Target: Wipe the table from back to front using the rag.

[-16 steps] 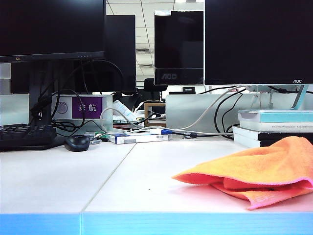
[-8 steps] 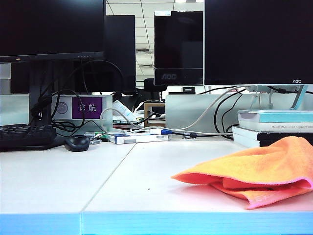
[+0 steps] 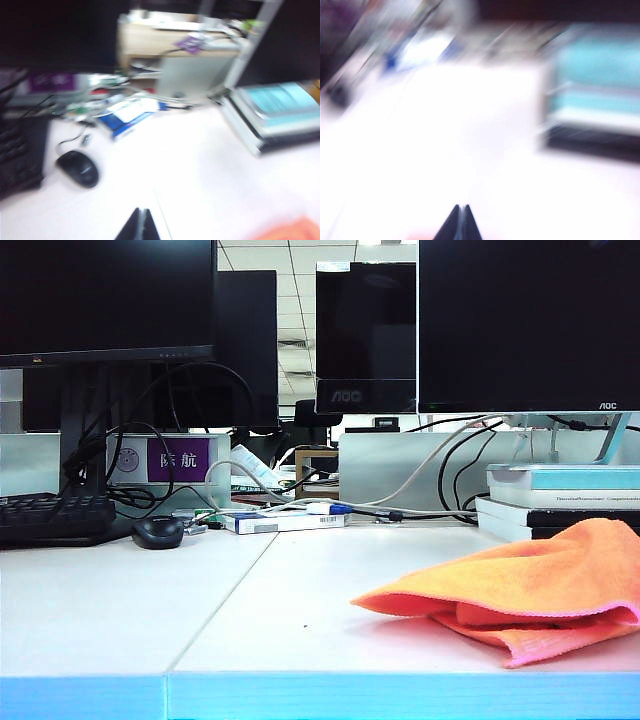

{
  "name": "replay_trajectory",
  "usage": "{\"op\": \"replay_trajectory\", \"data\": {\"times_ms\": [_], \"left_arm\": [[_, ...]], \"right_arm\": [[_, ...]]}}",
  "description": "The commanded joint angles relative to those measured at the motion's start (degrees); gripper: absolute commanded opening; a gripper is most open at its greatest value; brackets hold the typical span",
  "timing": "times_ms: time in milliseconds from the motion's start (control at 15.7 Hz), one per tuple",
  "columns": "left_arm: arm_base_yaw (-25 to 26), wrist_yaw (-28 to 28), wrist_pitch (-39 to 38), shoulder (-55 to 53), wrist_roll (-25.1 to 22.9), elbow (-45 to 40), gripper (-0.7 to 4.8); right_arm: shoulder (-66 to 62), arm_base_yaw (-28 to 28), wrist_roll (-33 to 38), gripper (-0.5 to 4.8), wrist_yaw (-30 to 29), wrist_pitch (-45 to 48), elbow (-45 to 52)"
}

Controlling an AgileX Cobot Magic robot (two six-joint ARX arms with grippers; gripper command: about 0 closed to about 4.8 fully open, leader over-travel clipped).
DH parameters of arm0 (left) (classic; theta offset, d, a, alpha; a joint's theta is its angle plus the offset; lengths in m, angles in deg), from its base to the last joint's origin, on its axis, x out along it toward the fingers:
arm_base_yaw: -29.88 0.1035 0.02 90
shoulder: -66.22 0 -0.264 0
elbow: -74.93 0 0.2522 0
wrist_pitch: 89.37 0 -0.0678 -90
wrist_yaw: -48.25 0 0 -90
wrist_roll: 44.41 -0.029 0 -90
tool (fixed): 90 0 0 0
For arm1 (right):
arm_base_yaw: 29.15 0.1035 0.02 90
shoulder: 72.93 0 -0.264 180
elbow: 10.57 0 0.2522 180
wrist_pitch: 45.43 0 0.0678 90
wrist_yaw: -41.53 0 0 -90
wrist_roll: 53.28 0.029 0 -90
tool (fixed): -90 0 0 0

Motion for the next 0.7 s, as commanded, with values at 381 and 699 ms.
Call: {"op": "replay_trajectory", "data": {"times_ms": [381, 699], "left_arm": [[-17.7, 1.5, -2.7, -5.3, -12.7, 0.2, -0.06], [-19.8, 3.0, -2.2, -6.5, -11.0, 0.5, 0.75]], "right_arm": [[-12.7, 15.5, -5.1, -0.01, -0.7, -23.4, -2.4], [-18.7, 15.5, -8.6, 2.32, -2.6, -29.1, -2.4]]}}
